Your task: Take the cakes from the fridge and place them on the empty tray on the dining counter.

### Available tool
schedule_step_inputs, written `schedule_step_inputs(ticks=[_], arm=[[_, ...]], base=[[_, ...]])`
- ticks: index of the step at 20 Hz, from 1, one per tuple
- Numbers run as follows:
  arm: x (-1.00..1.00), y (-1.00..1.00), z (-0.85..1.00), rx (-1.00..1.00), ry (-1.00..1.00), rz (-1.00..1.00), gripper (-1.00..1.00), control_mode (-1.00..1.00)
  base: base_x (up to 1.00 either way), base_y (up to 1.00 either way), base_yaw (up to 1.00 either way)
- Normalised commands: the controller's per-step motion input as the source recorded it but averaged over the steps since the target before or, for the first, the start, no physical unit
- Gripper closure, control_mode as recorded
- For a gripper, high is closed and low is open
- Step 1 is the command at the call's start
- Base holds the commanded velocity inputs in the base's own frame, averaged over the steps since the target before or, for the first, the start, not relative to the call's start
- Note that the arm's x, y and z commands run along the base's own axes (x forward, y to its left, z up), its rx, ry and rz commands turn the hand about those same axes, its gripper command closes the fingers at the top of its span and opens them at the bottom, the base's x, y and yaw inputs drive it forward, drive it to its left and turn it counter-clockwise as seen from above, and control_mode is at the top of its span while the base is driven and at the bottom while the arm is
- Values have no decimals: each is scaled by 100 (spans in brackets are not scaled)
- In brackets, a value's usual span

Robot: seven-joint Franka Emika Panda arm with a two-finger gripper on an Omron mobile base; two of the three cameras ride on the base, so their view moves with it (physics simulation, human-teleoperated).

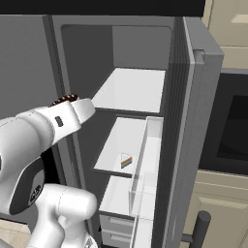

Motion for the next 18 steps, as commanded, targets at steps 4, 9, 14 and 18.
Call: schedule_step_inputs(ticks=[4,9,14,18], arm=[[-67,7,-31,0,2,0,100,-100],[-33,11,-30,0,2,0,100,-100],[-2,2,-14,0,9,0,100,-100],[0,0,-12,0,6,0,100,100]], base=[[0,0,0],[0,0,0],[0,0,0],[-1,1,0]])
